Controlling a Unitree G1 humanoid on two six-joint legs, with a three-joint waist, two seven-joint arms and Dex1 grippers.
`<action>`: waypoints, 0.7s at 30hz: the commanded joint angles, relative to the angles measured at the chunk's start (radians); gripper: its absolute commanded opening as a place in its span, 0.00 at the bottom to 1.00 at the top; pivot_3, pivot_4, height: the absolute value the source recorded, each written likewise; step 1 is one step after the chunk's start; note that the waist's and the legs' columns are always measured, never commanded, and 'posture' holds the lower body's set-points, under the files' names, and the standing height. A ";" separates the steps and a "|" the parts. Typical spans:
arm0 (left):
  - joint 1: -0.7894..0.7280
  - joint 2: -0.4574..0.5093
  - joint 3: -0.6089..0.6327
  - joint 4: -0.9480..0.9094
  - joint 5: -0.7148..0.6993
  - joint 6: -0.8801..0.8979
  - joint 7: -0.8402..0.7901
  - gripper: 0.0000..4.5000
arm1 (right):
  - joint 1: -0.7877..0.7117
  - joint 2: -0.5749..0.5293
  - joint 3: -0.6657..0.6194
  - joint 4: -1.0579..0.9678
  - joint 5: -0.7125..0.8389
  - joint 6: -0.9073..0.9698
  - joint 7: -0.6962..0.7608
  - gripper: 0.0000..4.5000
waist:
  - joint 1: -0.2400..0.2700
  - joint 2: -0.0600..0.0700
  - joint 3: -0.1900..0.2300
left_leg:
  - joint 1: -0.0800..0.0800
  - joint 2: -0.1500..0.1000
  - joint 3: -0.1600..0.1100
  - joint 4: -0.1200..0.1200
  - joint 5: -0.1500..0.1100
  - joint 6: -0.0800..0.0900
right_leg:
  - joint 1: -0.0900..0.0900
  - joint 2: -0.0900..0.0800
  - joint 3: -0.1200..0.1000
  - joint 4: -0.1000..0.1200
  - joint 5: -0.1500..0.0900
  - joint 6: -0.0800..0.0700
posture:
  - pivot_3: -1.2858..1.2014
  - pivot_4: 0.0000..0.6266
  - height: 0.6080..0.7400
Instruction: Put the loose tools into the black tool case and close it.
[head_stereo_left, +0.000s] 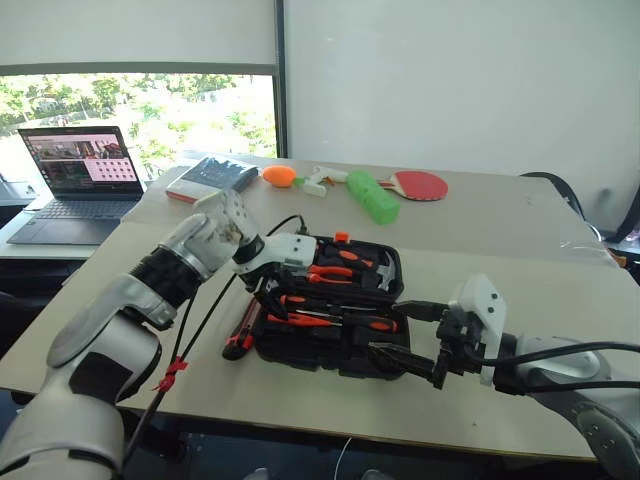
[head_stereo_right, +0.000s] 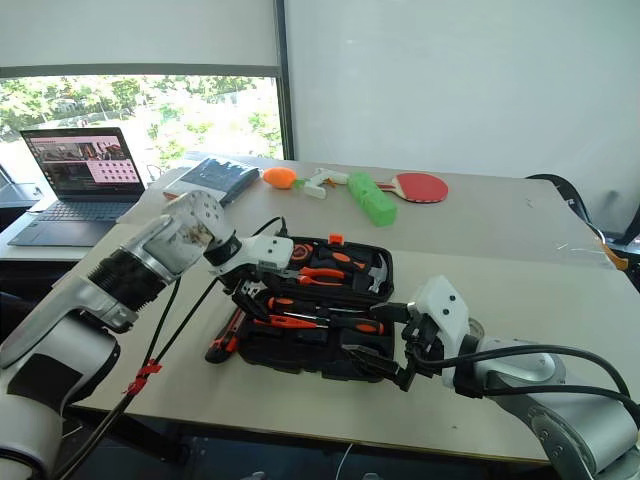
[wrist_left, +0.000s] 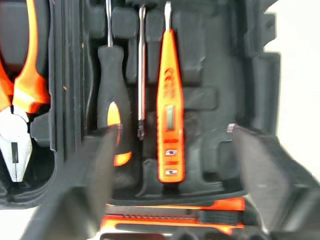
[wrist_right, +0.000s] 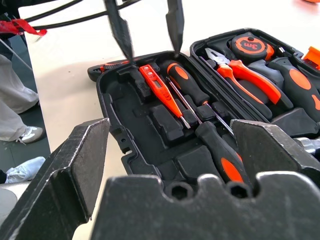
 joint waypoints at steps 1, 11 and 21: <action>-0.003 -0.033 0.061 0.035 0.027 -0.029 0.033 0.41 | -0.007 -0.004 -0.024 -0.011 -0.002 -0.032 0.011 1.00 | 0.001 0.000 0.000 | -0.001 0.000 0.000 0.000 0.000 0.000 | 0.000 0.000 0.000 0.000 0.000 0.000 | 0.52 0.24 0.97; 0.029 -0.060 0.101 0.035 0.066 -0.035 0.015 0.01 | 0.001 0.002 -0.033 -0.015 0.014 -0.021 0.003 1.00 | 0.001 0.000 0.000 | -0.001 0.000 0.000 0.001 0.000 0.000 | 0.000 0.000 0.000 0.000 0.000 0.000 | 0.52 0.24 0.97; 0.022 -0.082 0.117 0.001 0.079 0.023 -0.029 0.01 | 0.019 0.008 -0.025 -0.017 0.012 -0.022 -0.006 1.00 | 0.001 0.000 0.000 | -0.001 0.000 0.000 0.001 0.000 0.000 | 0.000 0.000 0.000 0.000 0.000 0.000 | 0.52 0.24 0.97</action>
